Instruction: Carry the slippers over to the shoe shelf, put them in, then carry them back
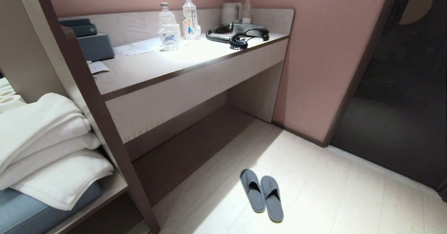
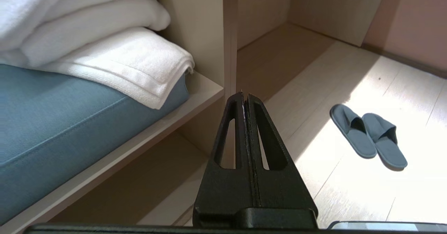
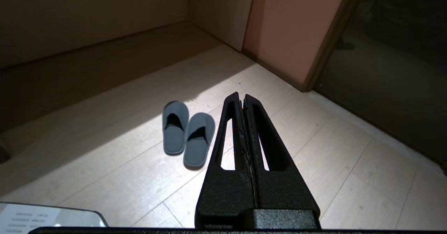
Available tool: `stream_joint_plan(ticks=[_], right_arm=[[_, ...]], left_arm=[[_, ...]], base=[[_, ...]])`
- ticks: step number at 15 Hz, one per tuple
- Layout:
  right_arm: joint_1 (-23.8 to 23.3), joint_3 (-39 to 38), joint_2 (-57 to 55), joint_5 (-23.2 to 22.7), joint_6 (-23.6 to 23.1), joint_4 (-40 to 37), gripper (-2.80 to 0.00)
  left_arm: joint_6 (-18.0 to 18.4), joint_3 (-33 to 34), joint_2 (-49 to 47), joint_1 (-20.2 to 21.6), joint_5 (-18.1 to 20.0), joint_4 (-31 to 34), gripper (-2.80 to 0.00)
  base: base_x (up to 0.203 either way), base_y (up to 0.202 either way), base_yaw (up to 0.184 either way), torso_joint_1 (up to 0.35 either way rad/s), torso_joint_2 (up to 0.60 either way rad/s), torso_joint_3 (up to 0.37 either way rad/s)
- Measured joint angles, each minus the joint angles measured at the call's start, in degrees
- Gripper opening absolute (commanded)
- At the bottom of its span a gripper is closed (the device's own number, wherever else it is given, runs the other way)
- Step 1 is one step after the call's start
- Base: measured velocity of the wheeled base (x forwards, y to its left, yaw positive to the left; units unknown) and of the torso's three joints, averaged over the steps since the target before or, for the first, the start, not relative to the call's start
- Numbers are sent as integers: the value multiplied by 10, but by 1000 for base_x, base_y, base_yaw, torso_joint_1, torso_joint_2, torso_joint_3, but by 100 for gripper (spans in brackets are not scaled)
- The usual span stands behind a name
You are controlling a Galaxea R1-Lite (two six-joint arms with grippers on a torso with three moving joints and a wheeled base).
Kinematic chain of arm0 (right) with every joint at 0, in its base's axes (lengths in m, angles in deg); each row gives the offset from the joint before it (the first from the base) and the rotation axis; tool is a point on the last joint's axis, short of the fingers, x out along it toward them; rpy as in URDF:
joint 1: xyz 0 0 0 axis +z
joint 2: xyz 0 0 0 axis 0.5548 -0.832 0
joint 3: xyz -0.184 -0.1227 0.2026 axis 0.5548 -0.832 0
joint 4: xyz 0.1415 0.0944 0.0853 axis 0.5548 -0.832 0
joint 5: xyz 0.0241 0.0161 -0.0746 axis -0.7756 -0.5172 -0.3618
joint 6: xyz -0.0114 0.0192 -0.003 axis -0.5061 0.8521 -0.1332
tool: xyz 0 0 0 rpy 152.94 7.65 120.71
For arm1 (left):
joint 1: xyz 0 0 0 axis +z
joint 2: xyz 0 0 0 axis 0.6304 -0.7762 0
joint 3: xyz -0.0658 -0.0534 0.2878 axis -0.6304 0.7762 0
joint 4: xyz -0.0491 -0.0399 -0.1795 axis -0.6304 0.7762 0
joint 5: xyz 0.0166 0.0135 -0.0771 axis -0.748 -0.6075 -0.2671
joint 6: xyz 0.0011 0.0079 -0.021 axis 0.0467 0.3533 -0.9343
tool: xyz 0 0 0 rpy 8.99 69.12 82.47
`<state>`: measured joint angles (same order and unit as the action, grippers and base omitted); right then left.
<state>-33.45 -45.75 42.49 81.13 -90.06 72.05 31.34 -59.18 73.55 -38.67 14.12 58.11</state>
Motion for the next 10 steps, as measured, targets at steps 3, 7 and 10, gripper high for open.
stream_joint_plan(ticks=[3, 7, 10], right_arm=[[0, 0, 0, 0, -6, 0, -280], [0, 0, 0, 0, 6, 0, -280], [0, 0, 0, 0, 8, 0, -280]], left_arm=[[3, 0, 0, 0, 0, 0, -280], [4, 0, 0, 0, 0, -1, -280], [5, 0, 0, 0, 0, 0, -280]], base=[[0, 0, 0, 5, 1, 109], [0, 0, 0, 0, -1, 17], [0, 0, 0, 0, 0, 0]])
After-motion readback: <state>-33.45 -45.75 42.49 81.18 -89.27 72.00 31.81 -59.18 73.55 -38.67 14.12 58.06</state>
